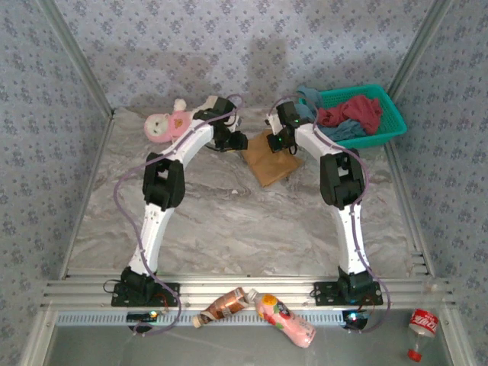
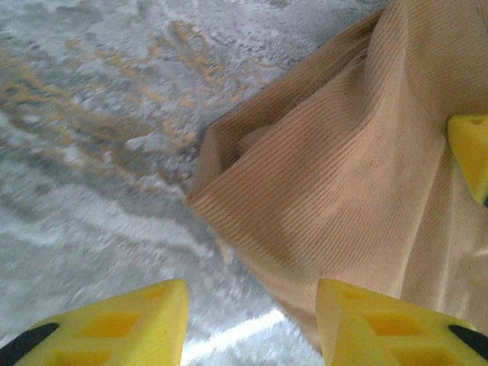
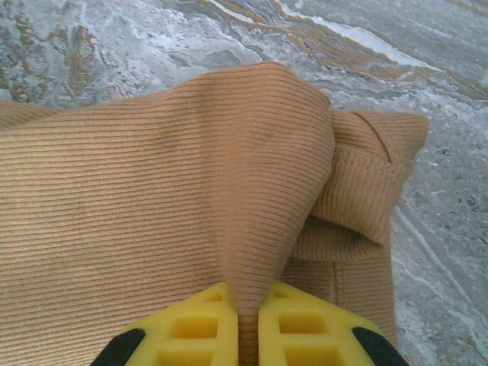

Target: Fold and stack the tank tops

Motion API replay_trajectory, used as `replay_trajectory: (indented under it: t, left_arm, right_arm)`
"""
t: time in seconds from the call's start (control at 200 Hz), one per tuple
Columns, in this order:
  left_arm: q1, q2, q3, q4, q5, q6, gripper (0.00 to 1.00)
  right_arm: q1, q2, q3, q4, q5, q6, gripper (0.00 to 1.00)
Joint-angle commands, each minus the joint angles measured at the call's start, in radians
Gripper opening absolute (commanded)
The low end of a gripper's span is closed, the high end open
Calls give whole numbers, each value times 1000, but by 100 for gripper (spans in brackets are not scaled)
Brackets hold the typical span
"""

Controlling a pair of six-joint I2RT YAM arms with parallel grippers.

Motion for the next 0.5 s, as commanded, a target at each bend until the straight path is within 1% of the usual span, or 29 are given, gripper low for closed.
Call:
replay_trajectory:
  t: [0.0,0.12,0.24,0.4,0.495]
  left_arm:
    - [-27,72,110,-26,-29,-33,47]
    - [-37,121,179,-32,-107,-54,47]
    - [-41,149,190,-8,-107,-63,47]
    - [-53,192,229,-73,-114,-40,47]
    - [-58,201,234,-117,-149,-24,45]
  right_arm:
    - [-3,30,38,-87,21,30,12]
    - [-5,26,33,-104,6,33,12]
    - [-1,24,21,-121,-7,32,12]
    - [-1,12,-1,-109,-16,35,12]
    - [-1,7,-3,-112,-10,31,13]
